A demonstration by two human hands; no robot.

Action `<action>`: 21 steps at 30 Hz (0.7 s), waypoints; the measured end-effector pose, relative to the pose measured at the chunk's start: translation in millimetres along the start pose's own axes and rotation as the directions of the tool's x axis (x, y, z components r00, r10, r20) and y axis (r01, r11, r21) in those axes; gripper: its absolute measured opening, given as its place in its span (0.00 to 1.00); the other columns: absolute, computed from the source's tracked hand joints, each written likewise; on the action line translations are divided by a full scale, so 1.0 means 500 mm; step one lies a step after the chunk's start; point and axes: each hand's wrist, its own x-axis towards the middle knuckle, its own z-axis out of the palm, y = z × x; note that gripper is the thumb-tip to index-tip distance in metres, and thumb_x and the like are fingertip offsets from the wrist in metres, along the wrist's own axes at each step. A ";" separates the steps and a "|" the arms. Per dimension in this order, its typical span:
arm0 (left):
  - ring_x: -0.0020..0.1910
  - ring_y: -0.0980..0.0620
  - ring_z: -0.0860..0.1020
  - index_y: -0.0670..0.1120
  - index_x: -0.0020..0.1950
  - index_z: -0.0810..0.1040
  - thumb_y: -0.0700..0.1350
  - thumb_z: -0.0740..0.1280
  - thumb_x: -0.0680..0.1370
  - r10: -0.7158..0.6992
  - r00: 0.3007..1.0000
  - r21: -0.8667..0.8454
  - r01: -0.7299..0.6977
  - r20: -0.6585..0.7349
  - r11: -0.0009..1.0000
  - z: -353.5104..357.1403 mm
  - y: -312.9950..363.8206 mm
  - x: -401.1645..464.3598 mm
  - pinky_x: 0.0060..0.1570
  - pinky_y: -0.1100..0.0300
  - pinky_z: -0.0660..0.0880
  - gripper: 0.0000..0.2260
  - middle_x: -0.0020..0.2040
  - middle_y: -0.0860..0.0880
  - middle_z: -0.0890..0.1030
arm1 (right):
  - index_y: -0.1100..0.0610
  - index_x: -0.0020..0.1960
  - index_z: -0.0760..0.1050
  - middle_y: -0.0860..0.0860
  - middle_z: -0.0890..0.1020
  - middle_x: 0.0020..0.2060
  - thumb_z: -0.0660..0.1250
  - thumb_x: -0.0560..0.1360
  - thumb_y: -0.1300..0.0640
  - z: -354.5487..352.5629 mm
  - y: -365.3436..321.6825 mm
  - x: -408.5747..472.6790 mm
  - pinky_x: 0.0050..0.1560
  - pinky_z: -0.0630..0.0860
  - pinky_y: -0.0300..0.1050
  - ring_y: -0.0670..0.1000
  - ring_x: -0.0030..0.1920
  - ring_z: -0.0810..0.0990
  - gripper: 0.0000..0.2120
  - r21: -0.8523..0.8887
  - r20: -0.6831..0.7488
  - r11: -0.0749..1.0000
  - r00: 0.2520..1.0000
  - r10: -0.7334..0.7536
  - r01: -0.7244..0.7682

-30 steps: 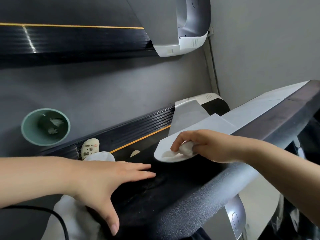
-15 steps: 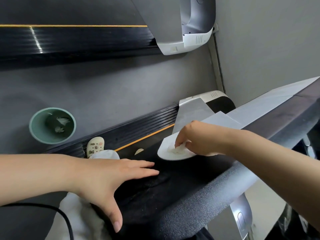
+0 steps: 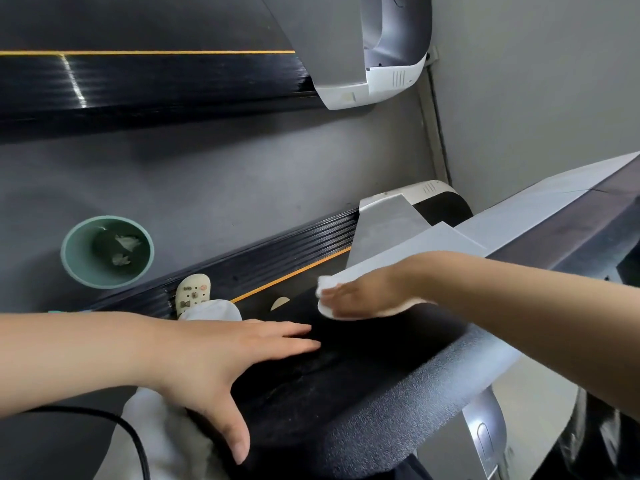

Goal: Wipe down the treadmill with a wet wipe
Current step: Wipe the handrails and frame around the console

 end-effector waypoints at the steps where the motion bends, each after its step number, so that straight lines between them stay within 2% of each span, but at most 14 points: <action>1: 0.64 0.82 0.41 0.82 0.60 0.35 0.74 0.62 0.51 0.002 1.000 -0.001 -0.002 -0.003 1.000 0.000 0.000 0.000 0.55 0.83 0.41 0.47 0.67 0.78 0.36 | 0.59 0.72 0.61 0.57 0.67 0.71 0.50 0.79 0.44 -0.001 -0.004 0.002 0.71 0.58 0.55 0.58 0.71 0.64 0.27 0.006 0.013 0.998 0.998 -0.065 0.065; 3: 0.65 0.80 0.42 0.81 0.61 0.35 0.74 0.62 0.50 -0.002 1.000 -0.007 0.002 -0.008 1.000 -0.002 0.000 0.001 0.55 0.83 0.41 0.47 0.67 0.78 0.36 | 0.57 0.71 0.65 0.52 0.70 0.69 0.49 0.82 0.47 -0.005 -0.010 0.005 0.71 0.59 0.51 0.54 0.69 0.67 0.23 0.102 0.087 0.993 0.994 -0.072 0.063; 6: 0.66 0.79 0.42 0.79 0.62 0.36 0.75 0.62 0.50 0.002 1.000 -0.012 -0.003 -0.014 1.000 -0.001 -0.001 0.001 0.55 0.83 0.40 0.48 0.67 0.78 0.36 | 0.59 0.72 0.65 0.57 0.68 0.70 0.52 0.83 0.54 -0.023 0.022 0.036 0.68 0.63 0.50 0.58 0.69 0.67 0.20 0.162 0.111 0.979 0.988 0.110 -0.127; 7: 0.65 0.80 0.42 0.79 0.62 0.36 0.74 0.62 0.50 0.006 1.000 -0.014 -0.006 -0.016 1.000 0.001 -0.001 0.000 0.55 0.83 0.40 0.48 0.67 0.78 0.36 | 0.59 0.71 0.65 0.58 0.66 0.71 0.52 0.83 0.55 -0.025 0.024 0.046 0.67 0.63 0.49 0.58 0.68 0.67 0.19 0.135 0.078 0.979 0.987 0.143 -0.152; 9: 0.64 0.81 0.42 0.81 0.62 0.36 0.74 0.63 0.51 0.016 0.999 -0.018 -0.016 -0.028 1.000 0.004 -0.002 -0.001 0.55 0.83 0.41 0.47 0.67 0.78 0.37 | 0.57 0.68 0.66 0.57 0.65 0.71 0.50 0.83 0.54 -0.025 0.011 0.052 0.63 0.62 0.45 0.56 0.66 0.67 0.16 0.043 0.050 0.995 0.995 0.085 -0.087; 11: 0.65 0.80 0.43 0.80 0.62 0.36 0.75 0.62 0.51 0.018 0.999 -0.013 -0.018 -0.028 1.000 0.002 -0.004 -0.002 0.57 0.82 0.42 0.48 0.68 0.78 0.37 | 0.59 0.69 0.68 0.56 0.68 0.70 0.51 0.83 0.52 -0.022 -0.021 0.056 0.65 0.61 0.45 0.55 0.68 0.67 0.19 0.129 0.026 0.992 1.000 0.009 -0.012; 13: 0.67 0.78 0.43 0.79 0.63 0.36 0.77 0.60 0.50 0.025 0.999 -0.011 -0.025 -0.023 1.000 -0.002 -0.008 -0.001 0.61 0.80 0.43 0.48 0.68 0.77 0.37 | 0.58 0.68 0.70 0.55 0.70 0.69 0.52 0.83 0.49 -0.023 -0.050 0.055 0.64 0.60 0.44 0.54 0.68 0.67 0.20 0.283 0.076 0.957 0.996 0.045 -0.065; 17: 0.70 0.75 0.46 0.79 0.64 0.37 0.77 0.60 0.50 0.023 1.000 -0.005 -0.023 -0.015 1.000 -0.004 -0.010 -0.001 0.67 0.70 0.49 0.48 0.69 0.77 0.38 | 0.59 0.71 0.65 0.56 0.67 0.71 0.49 0.83 0.55 -0.026 -0.015 0.113 0.67 0.59 0.47 0.55 0.71 0.64 0.20 0.101 0.129 0.988 0.986 0.103 -0.116; 19: 0.69 0.75 0.45 0.80 0.63 0.37 0.76 0.61 0.50 0.015 1.000 -0.010 -0.015 -0.006 1.000 -0.002 -0.014 -0.003 0.67 0.67 0.50 0.48 0.68 0.77 0.38 | 0.61 0.70 0.66 0.58 0.69 0.69 0.50 0.83 0.57 -0.017 0.002 0.155 0.66 0.62 0.50 0.58 0.69 0.66 0.19 0.031 0.117 0.989 0.983 0.142 -0.146; 21: 0.68 0.76 0.44 0.81 0.62 0.38 0.76 0.63 0.50 0.016 1.000 -0.014 -0.016 -0.006 1.000 0.000 -0.019 -0.003 0.67 0.68 0.50 0.47 0.68 0.78 0.38 | 0.63 0.68 0.68 0.60 0.71 0.67 0.51 0.82 0.58 -0.019 0.002 0.168 0.62 0.65 0.48 0.58 0.66 0.69 0.18 0.019 0.102 0.987 0.982 0.158 -0.161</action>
